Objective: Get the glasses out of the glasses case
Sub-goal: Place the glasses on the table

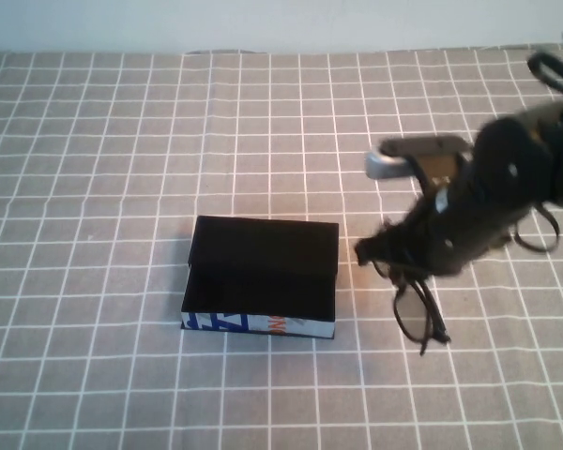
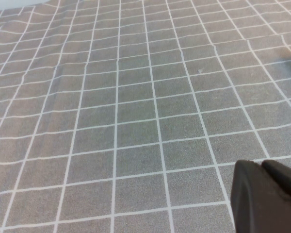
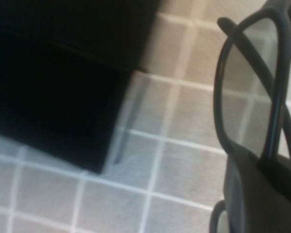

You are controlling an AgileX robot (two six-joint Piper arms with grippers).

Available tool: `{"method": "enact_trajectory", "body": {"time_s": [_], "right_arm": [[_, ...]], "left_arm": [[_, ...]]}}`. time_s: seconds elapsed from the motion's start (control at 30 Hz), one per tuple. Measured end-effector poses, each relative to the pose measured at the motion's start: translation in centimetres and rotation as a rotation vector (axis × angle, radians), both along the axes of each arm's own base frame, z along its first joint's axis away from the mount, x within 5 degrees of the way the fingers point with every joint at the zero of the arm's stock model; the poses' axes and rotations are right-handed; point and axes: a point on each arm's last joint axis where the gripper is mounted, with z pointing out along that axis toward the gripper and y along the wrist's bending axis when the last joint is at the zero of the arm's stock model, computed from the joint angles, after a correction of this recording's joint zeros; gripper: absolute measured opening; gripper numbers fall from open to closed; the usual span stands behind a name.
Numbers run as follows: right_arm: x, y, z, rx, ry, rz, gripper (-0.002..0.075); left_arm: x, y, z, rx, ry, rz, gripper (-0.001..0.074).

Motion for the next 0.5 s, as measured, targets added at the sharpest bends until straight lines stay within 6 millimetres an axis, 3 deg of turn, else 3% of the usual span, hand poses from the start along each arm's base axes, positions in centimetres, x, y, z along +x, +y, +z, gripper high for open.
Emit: {"method": "enact_trajectory", "body": {"time_s": [0.13,0.33,0.5], "right_arm": [[-0.1,-1.2,-2.3,0.038,0.036,-0.104,0.0016],[0.5,-1.1,-4.4,0.063,0.057,-0.151,0.0022],[0.8,-1.0,-5.8,0.046,0.088,-0.156,0.0132]], "left_arm": [[0.0,0.0,0.0,0.000,0.000,0.000,-0.0004],[0.0,0.0,0.0,0.000,0.000,0.000,-0.0005],[0.0,0.0,0.0,0.000,0.000,0.000,-0.0004]]}}
